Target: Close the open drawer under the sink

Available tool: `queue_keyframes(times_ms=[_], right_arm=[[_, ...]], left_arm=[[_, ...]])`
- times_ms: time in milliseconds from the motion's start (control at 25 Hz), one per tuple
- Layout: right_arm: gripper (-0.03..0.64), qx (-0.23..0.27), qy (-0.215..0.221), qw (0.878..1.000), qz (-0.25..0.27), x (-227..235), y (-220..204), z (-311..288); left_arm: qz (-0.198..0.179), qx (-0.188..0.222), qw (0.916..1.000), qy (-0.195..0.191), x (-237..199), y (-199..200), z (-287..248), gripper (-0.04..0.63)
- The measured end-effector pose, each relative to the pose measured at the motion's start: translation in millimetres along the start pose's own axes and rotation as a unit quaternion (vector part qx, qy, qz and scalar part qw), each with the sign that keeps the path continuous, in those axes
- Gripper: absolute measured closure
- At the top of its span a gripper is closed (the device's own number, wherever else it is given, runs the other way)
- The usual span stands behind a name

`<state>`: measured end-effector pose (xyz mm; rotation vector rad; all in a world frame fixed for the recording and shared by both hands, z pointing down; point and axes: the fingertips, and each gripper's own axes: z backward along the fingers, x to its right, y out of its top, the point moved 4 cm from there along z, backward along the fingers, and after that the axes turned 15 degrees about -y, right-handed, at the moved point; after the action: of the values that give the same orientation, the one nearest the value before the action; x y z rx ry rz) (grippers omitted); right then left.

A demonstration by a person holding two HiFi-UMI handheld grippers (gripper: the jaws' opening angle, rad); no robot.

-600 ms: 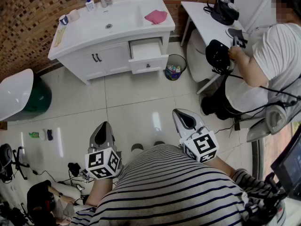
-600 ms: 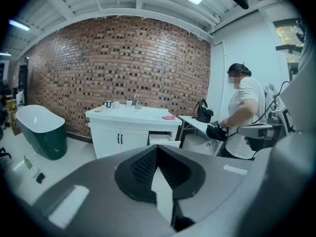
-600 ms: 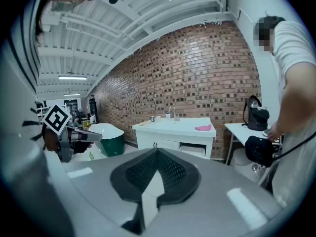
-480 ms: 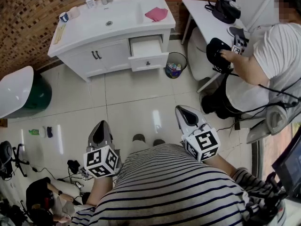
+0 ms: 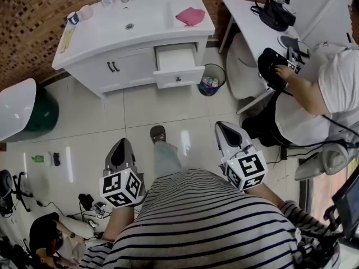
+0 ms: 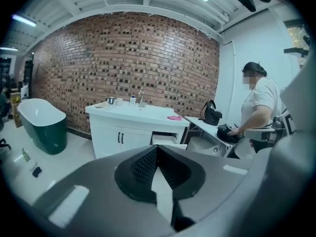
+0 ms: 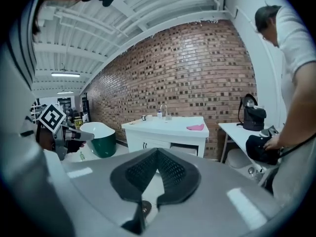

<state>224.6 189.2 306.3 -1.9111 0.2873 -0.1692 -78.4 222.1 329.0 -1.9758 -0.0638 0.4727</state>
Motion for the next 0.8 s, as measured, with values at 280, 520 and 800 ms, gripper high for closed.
queue_keyframes(times_ms=[280,520,800], right_arm=[[0.617,-0.015,-0.015,0.999,-0.027,-9,27,-105],[0.617,-0.048,-0.053,0.997,-0.042,-24,59,-216],[0.617,-0.075,-0.080,0.993,-0.031,-26,61,-303]], left_arm=[[-0.006,-0.024,0.9994,-0.024,-58,50,-90,0.580],[-0.008,-0.074,0.9960,-0.051,-131,92,-175,0.580],[-0.010,-0.100,0.9910,-0.088,-176,112,-261,0.580]])
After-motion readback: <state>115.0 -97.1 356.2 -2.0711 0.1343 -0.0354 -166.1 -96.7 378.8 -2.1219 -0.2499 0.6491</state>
